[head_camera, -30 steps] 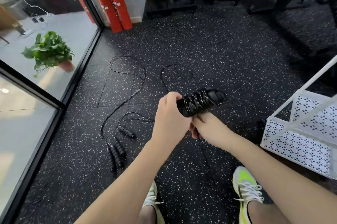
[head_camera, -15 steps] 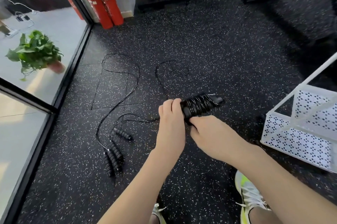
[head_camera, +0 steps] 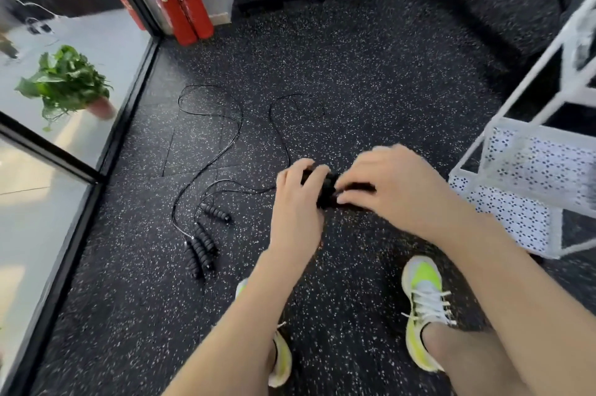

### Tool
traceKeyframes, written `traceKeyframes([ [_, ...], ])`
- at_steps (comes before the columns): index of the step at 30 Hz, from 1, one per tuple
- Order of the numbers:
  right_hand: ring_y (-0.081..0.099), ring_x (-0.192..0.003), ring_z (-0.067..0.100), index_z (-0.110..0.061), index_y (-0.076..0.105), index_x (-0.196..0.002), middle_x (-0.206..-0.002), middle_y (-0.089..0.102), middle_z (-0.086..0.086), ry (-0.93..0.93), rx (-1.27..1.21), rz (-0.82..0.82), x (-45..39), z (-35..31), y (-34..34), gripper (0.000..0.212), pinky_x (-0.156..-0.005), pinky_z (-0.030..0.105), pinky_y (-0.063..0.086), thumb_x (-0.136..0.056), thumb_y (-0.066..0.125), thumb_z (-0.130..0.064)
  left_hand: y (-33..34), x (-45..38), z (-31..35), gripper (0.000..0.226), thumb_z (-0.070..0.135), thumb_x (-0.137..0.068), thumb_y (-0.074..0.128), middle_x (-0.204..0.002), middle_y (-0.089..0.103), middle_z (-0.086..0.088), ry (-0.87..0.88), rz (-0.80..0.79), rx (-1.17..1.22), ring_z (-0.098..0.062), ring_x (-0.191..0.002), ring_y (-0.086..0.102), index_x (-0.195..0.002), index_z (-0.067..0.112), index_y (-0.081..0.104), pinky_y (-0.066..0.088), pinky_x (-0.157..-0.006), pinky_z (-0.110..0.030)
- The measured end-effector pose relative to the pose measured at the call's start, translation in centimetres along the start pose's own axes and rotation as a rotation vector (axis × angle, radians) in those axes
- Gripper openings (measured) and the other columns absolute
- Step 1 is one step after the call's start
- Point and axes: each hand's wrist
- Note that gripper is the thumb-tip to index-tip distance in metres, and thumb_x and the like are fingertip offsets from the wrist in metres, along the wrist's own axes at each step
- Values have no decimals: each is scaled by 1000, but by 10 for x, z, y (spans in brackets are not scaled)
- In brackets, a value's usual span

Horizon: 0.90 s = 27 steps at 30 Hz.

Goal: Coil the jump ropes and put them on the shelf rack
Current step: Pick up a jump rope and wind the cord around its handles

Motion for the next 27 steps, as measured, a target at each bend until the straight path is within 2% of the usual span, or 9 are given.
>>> traceKeyframes([
  [5, 62, -83, 12, -35, 80, -95, -88, 73, -13, -84, -114, 103, 6, -3, -15, 25, -80, 44, 50, -85, 63, -52, -24, 21, 16, 66, -23, -71, 59, -138, 50, -6, 120, 48, 51, -24, -125, 40, -129, 9, 64, 37, -104, -32],
  [9, 64, -90, 5, -36, 80, -92, -86, 73, -17, 24, -323, 124, 0, 18, -19, 8, -86, 37, 50, -84, 78, -34, -22, 21, 11, 63, -22, -72, 65, -135, 46, 7, 145, 96, 128, -13, -125, 42, -126, 10, 65, 24, -109, -8],
  [13, 65, -96, 6, -35, 81, -89, -88, 74, -16, 183, -558, 99, -8, 30, -18, 16, -90, 27, 48, -83, 80, -21, -17, 7, 14, 62, -18, -74, 67, -131, 48, 11, 159, 144, 244, -13, -124, 50, -125, 18, 64, 32, -107, -12],
  [18, 72, -85, 7, -27, 83, -85, -89, 79, -1, 341, -827, -28, -14, 38, -11, 29, -88, 33, 53, -91, 68, -2, -17, -10, 14, 63, -16, -75, 67, -129, 53, 11, 119, 133, 374, -10, -124, 53, -120, 27, 65, 43, -104, -23],
  [20, 68, -73, -7, -15, 82, -68, -71, 76, -2, 366, -779, 11, -16, 37, -6, 43, -98, 36, 52, -92, 59, 13, -21, -16, 15, 66, -18, -73, 66, -126, 57, 8, 69, 191, 451, -7, -123, 54, -119, 30, 64, 43, -105, -23],
  [21, 62, -62, -15, -7, 76, -58, -58, 69, 3, 346, -697, 28, -16, 30, -2, 46, -94, 23, 52, -92, 55, 16, -24, -20, 14, 67, -19, -73, 65, -125, 59, 6, 46, 229, 469, -6, -123, 54, -121, 28, 64, 41, -106, -19],
  [23, 53, -45, -14, -2, 65, -63, -48, 54, 8, 313, -585, 111, -17, 17, 5, 31, -59, 3, 45, -88, 58, 16, -28, -27, 13, 66, -20, -72, 65, -125, 57, 8, 8, 288, 448, 0, -122, 52, -123, 22, 66, 36, -105, -11],
  [25, 52, -38, 0, -11, 64, -64, -51, 53, 3, 431, -604, 38, -18, -6, 8, 24, -41, 13, 41, -75, 67, 10, -28, -34, 10, 71, -21, -73, 65, -126, 51, 10, -39, 314, 409, 10, -119, 47, -130, 22, 64, 30, -102, -3],
  [27, 47, -39, 5, -24, 54, -64, -51, 46, -9, 473, -670, 71, -22, 3, 34, 41, -42, 16, 34, -88, 56, 9, -28, -39, 9, 82, -20, -76, 64, -127, 47, 9, -85, 301, 385, 9, -113, 46, -141, 29, 58, 28, -98, 1],
])
Point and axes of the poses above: each hand's wrist, its own x-axis away from the middle knuckle, its own y-axis out of the palm, z = x × y
